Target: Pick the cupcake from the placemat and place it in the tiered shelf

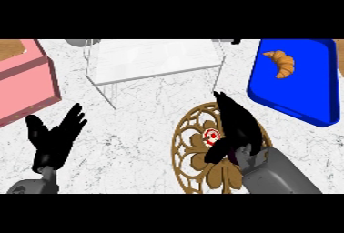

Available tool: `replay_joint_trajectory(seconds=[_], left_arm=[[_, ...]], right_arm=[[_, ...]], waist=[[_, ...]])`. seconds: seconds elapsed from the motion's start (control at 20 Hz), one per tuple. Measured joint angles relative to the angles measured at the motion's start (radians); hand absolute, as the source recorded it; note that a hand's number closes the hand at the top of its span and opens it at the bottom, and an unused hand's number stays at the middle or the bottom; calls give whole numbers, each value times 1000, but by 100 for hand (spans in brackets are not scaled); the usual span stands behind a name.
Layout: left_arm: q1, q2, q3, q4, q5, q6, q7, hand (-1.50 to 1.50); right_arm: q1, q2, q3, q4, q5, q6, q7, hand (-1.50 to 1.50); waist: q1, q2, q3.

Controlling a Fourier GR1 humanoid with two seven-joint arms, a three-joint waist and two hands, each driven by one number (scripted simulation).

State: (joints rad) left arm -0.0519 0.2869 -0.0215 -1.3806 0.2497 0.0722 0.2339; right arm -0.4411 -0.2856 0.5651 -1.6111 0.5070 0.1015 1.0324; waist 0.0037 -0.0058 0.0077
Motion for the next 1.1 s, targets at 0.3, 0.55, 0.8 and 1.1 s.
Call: replay_joint_trajectory(seconds=[0.3, 0.55, 0.8, 1.1], left_arm=[[0, -14, 5, -13, -21, 3, 24, 0], [3, -20, 21, -11, -24, -17, 21, 0], [-2, -30, 22, -10, -35, -10, 27, 0], [0, -30, 33, -17, -42, -20, 51, 0]], right_arm=[[31, 60, -25, 67, 75, -28, -64, -150], [23, 111, -51, 134, 118, -33, -113, -150], [26, 96, -9, 176, 94, 76, -202, 150], [43, 145, -8, 186, 122, 77, -277, 150]], waist=[[-1, 1, -1], [0, 1, -1], [3, -1, -2], [-2, -5, -5]])
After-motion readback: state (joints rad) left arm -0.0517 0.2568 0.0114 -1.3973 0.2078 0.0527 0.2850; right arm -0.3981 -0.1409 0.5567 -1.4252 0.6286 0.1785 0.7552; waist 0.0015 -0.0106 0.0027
